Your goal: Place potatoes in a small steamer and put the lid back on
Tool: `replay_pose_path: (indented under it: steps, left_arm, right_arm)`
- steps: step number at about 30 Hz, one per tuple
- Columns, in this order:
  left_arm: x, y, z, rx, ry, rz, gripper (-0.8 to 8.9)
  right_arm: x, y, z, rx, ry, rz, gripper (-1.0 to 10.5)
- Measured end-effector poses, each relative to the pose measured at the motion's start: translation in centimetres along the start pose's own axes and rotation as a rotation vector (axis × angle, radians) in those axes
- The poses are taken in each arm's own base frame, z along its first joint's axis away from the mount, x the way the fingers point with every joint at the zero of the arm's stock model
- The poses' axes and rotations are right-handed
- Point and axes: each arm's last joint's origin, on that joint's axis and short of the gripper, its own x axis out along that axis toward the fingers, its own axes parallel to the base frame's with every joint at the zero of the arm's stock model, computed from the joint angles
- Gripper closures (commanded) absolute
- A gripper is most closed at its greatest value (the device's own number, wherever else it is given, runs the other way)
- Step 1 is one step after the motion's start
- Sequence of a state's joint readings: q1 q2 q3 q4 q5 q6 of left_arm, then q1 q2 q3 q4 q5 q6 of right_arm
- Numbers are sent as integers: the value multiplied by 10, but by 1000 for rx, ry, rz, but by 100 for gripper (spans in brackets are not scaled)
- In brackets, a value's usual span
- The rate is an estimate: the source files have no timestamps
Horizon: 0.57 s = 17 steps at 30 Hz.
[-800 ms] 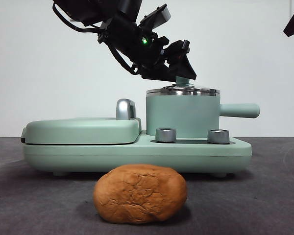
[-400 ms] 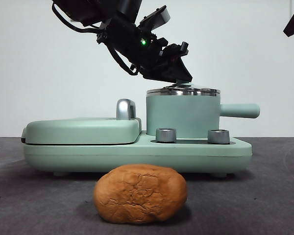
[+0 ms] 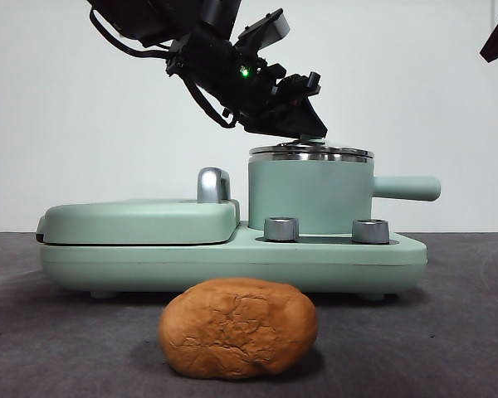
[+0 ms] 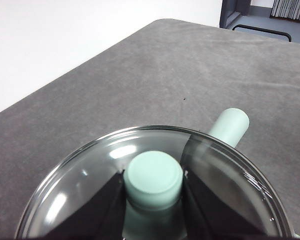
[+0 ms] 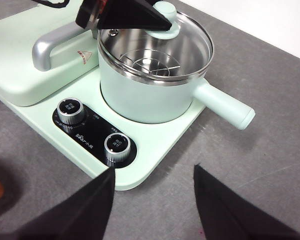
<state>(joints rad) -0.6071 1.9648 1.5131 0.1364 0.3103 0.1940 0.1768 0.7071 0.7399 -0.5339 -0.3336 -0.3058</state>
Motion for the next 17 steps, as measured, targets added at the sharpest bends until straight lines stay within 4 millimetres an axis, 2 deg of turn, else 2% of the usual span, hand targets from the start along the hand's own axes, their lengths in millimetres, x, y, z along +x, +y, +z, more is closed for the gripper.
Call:
replay_pose_path:
  steps: [3,10,17]
  left_arm:
    - [0,2,9,4,-19,3,799]
    - [-6,7,49,26,-88,17,798]
    - [-22,5,61,-55,-39,7,798]
  right_arm:
    - [0,0,0,0,0,0,698]
    - [0,0,0,0,0,0,698]
    - [0,0,0,1,0,0,698]
